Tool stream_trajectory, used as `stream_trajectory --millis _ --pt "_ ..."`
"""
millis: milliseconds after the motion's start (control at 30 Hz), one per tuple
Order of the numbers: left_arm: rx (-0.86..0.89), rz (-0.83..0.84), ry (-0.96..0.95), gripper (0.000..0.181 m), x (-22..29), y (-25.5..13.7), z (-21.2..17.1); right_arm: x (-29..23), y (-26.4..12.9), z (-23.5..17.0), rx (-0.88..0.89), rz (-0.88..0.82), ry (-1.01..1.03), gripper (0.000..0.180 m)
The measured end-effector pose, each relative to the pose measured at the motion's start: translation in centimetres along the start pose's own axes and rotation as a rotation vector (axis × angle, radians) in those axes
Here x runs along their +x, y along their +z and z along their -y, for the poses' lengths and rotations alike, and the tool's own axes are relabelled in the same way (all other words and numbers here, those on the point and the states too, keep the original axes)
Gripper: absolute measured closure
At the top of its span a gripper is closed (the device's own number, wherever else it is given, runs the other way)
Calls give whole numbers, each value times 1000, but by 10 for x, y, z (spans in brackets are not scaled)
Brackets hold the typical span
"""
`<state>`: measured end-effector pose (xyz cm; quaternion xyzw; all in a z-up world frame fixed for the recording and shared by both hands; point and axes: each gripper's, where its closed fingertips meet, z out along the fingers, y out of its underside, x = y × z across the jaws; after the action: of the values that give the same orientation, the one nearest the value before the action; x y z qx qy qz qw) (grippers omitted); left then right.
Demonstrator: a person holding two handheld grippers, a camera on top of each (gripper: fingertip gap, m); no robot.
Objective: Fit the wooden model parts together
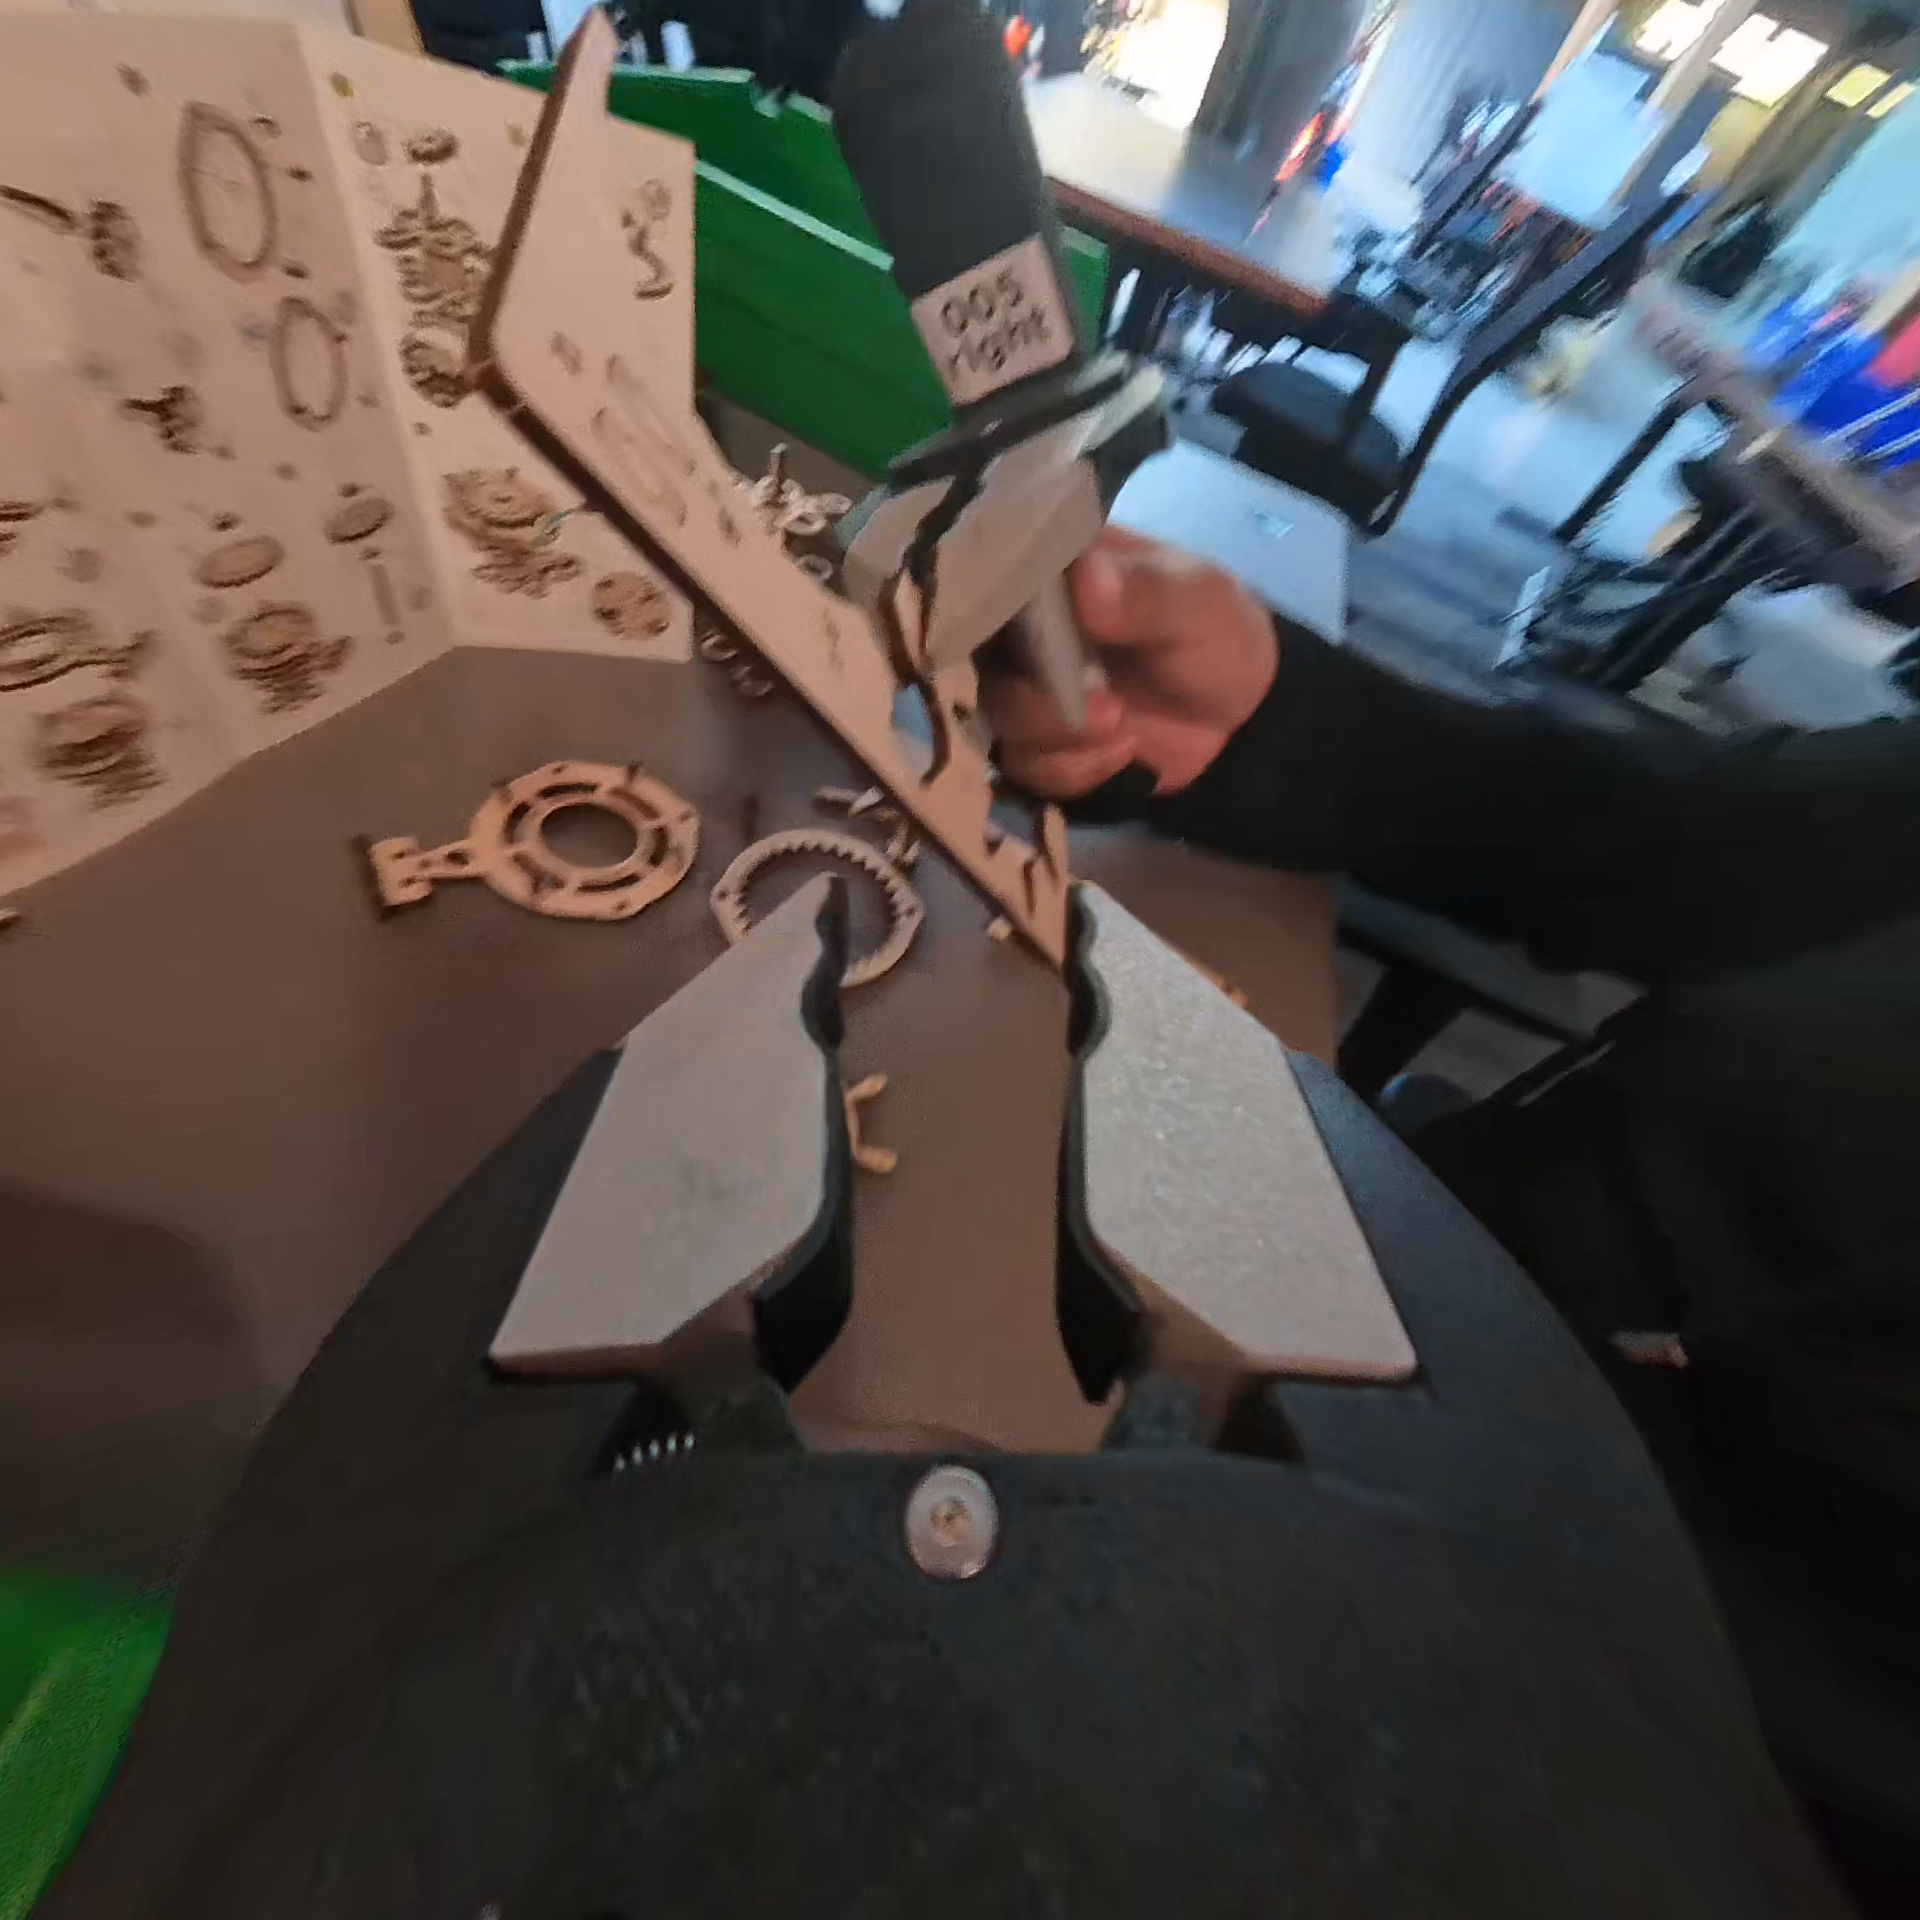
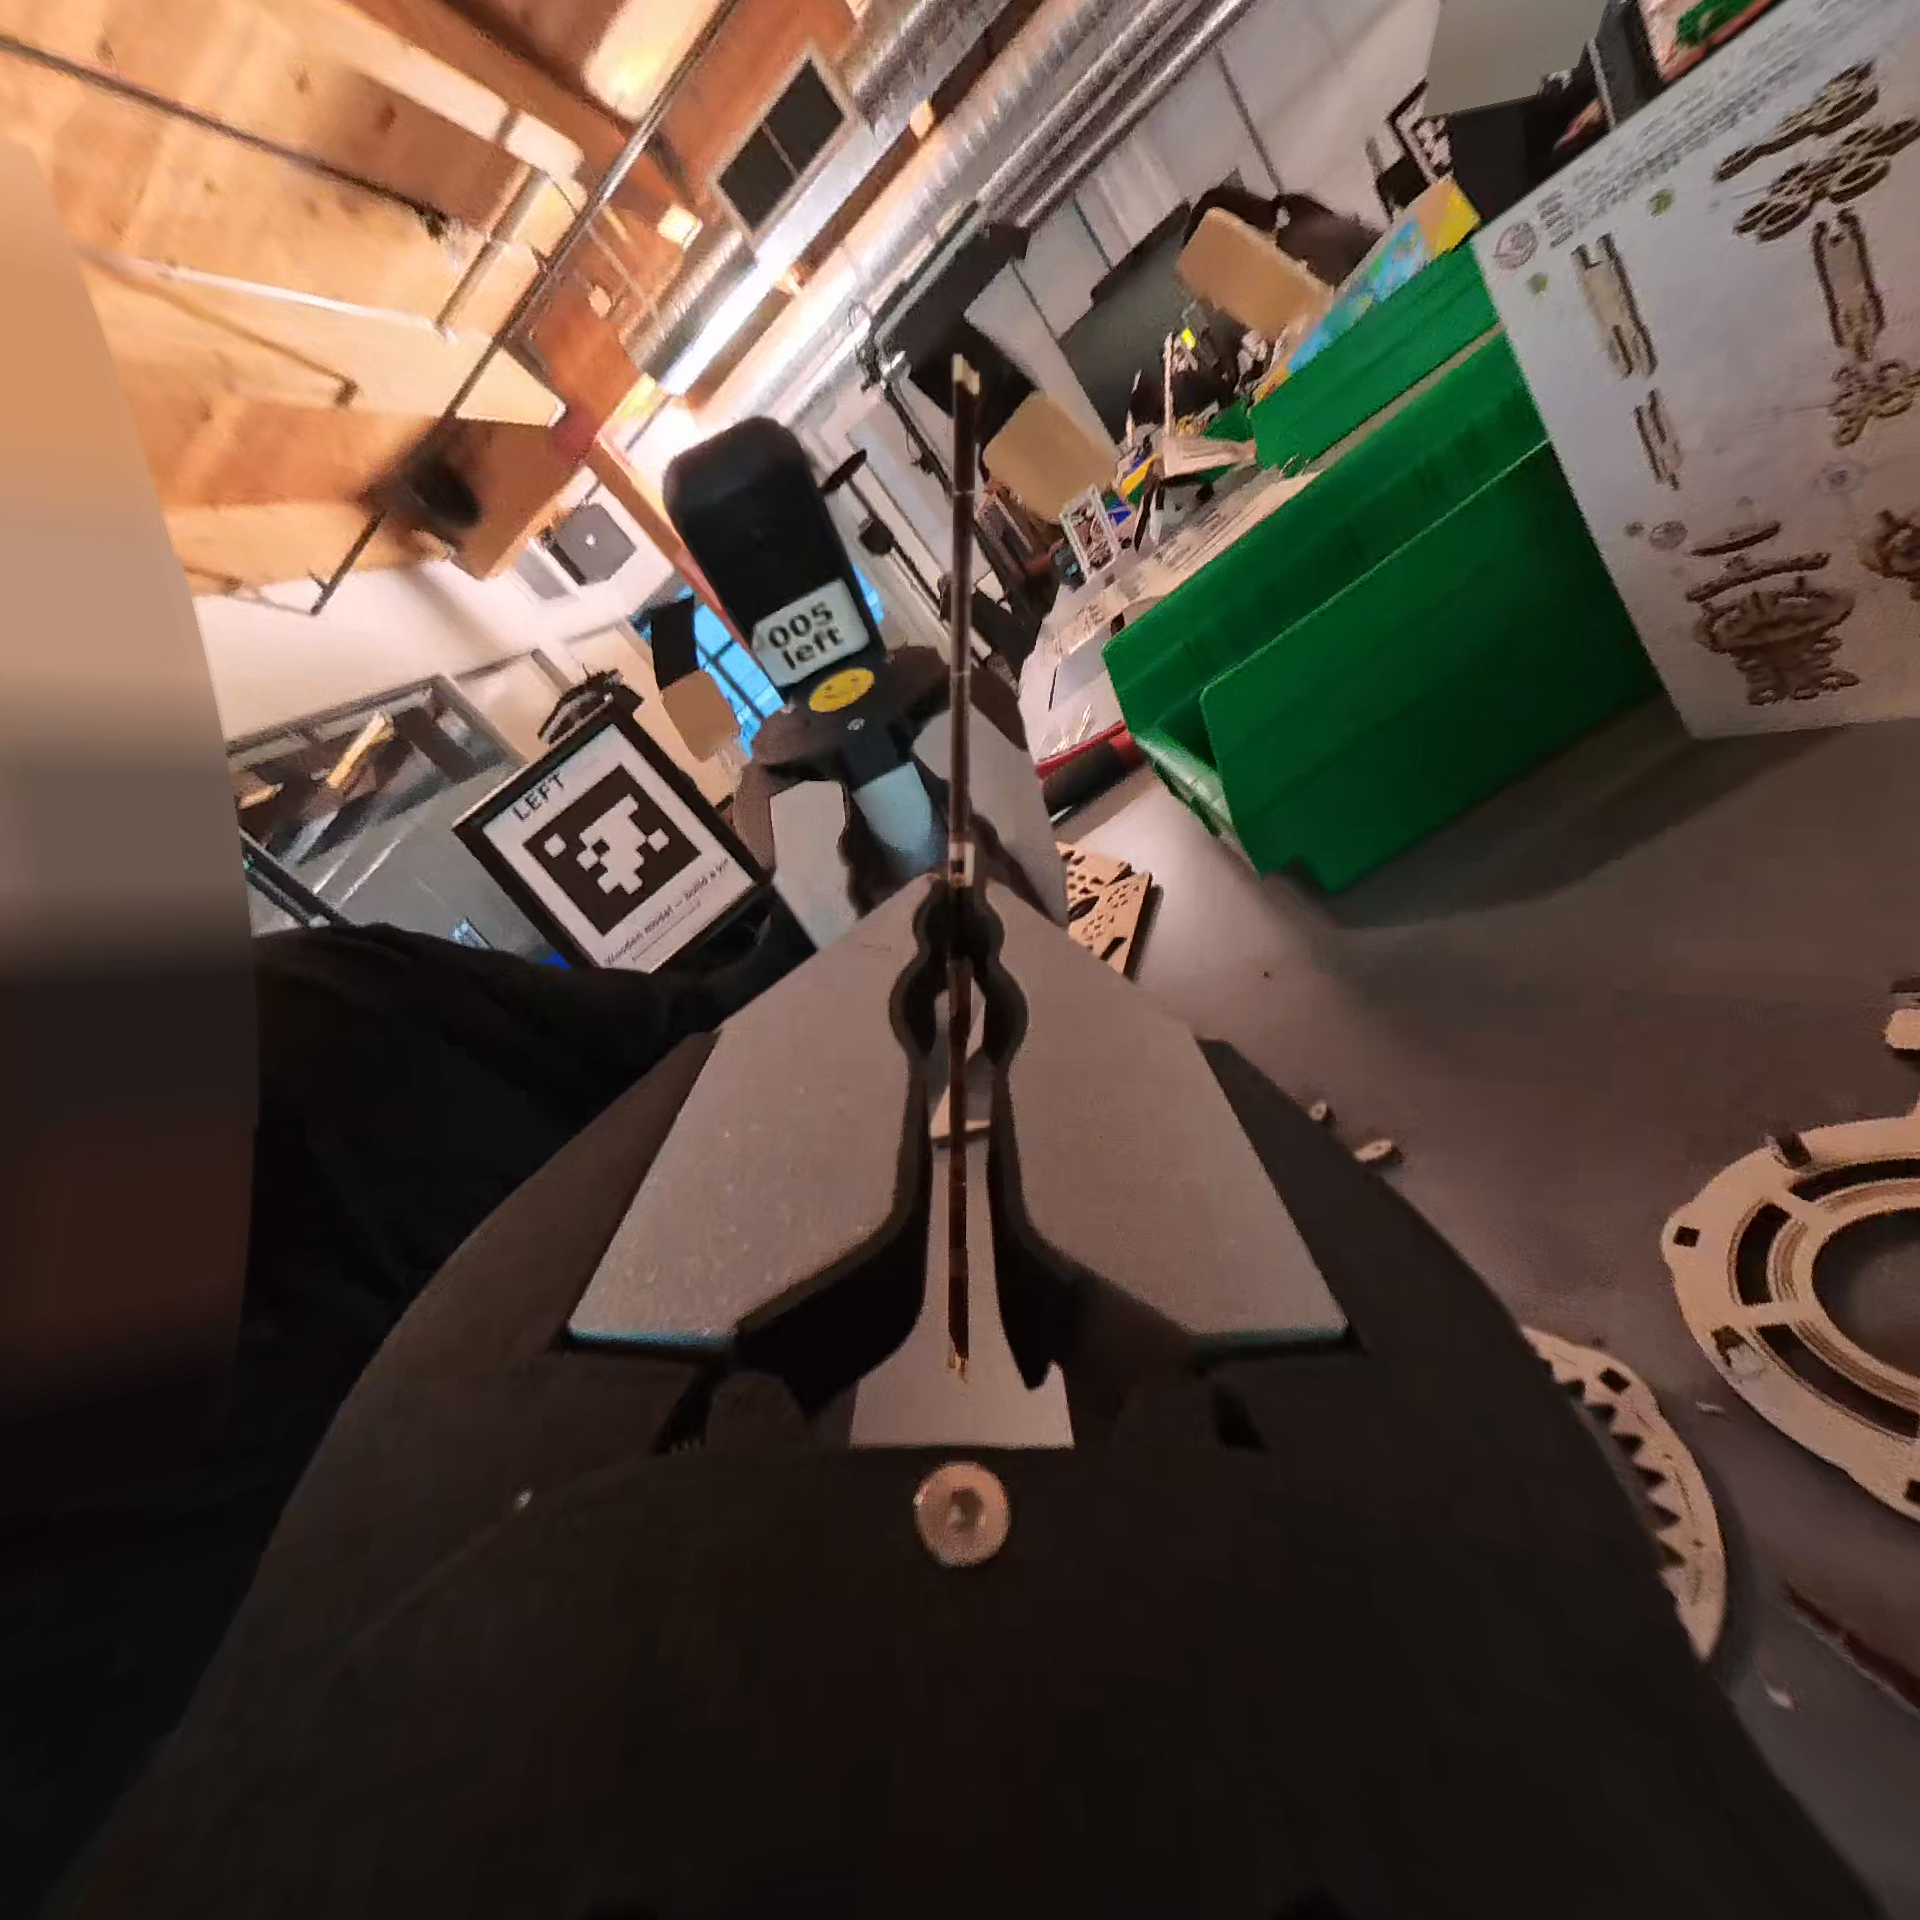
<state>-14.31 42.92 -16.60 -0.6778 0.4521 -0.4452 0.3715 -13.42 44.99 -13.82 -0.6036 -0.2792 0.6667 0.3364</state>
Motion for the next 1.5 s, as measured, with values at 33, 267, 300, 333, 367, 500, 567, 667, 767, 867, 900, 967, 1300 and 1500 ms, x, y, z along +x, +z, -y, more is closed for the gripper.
stream_trajectory --millis 33,267,300,333,367,500,567,667,767,867,900,967,1300,1500 --pt "29 -35 -25 154 1 7 6 2 1 0 11 -9 0 180" --pt "44 -81 -49 181 -19 21 14 14 -15 8 68 -48 41 175" --pt "46 -80 -52 181 -22 21 15 17 -17 8 62 -66 34 174" --pt "49 -85 -59 181 -23 21 16 19 -19 7 51 -83 23 175" --pt "57 -90 -66 181 -25 20 17 20 -21 7 41 -96 12 176" --pt "46 -118 -78 181 -24 22 12 26 -21 5 20 -145 -25 178" --pt "78 -142 -105 179 -23 24 13 29 -21 5 24 -160 -27 177" --pt "86 -131 -114 177 -25 30 10 30 -13 -1 7 -163 -29 178" --pt "89 -101 -88 181 -27 30 9 29 -7 -5 -11 -167 -55 178" --pt "71 -91 -75 181 -25 32 5 29 -8 -8 -50 -191 -99 177" --pt "66 -89 -79 181 -25 32 4 30 -8 -9 -63 -210 -125 177" --pt "55 -97 -102 181 -26 34 1 31 -9 -11 -88 -246 -174 177" --pt "-3 -84 -146 181 -29 38 -13 41 -9 -20 -176 -329 -247 177" --pt "-11 -31 -148 180 -35 41 -18 50 -10 -23 -195 -400 -254 177"
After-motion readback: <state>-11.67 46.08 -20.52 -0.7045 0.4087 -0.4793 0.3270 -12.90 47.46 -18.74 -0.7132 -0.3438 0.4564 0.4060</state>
